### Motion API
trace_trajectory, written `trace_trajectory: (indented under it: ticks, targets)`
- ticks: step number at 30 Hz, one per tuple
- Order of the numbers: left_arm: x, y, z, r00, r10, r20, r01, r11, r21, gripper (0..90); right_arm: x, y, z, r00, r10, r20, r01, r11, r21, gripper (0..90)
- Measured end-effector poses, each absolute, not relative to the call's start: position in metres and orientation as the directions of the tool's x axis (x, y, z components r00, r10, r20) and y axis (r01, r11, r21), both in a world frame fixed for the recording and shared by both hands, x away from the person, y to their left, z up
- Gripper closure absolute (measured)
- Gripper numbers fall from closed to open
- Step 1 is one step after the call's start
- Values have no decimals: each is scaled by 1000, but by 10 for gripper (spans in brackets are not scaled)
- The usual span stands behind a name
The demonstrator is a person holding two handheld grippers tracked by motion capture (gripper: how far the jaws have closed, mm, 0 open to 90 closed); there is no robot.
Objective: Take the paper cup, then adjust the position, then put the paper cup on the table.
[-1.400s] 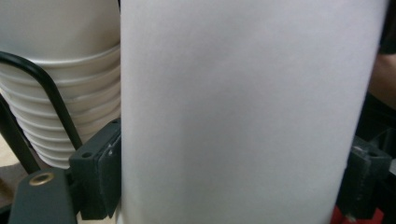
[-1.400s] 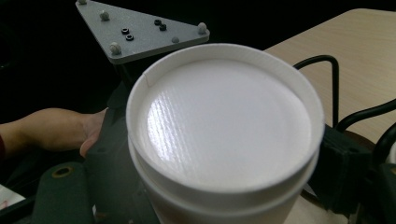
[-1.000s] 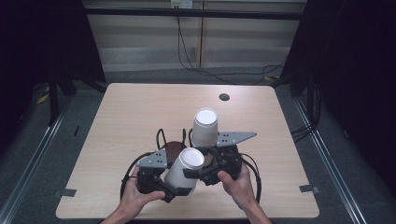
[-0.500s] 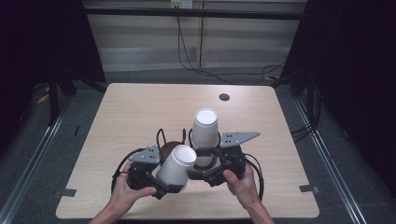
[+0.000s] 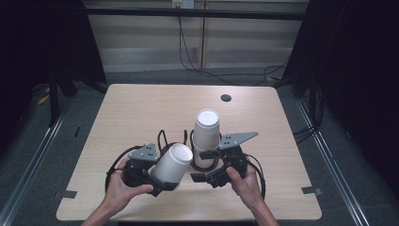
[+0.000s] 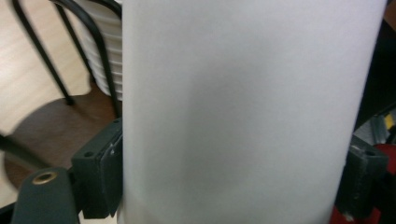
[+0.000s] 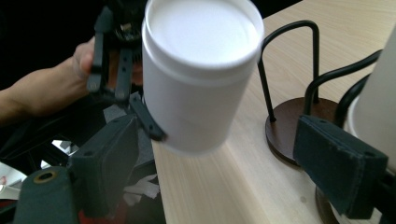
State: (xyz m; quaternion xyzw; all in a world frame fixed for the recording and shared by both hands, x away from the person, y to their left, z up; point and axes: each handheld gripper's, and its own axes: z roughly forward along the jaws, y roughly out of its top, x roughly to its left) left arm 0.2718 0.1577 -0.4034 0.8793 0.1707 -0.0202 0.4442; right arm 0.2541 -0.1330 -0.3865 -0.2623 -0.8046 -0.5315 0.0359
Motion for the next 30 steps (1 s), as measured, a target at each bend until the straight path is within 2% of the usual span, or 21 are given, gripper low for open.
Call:
trace_trajectory:
  ticks: [9,13,25,30]
  targets:
    - [276,163,-400,943,301,-144,308,-621,721,152,256,-135,-391,-870,388,303,452,389,803,158]
    - [273,156,-402,958,267,-109,269,-695,667,153,258,-131,-396,-878,373,301,453,442,774,158]
    - [265,142,-410,968,235,-85,243,-803,544,153,258,-113,-410,-904,323,280,426,624,655,159]
    - [264,137,-414,974,213,-76,221,-830,512,153,259,-109,-413,-907,304,293,422,658,624,160]
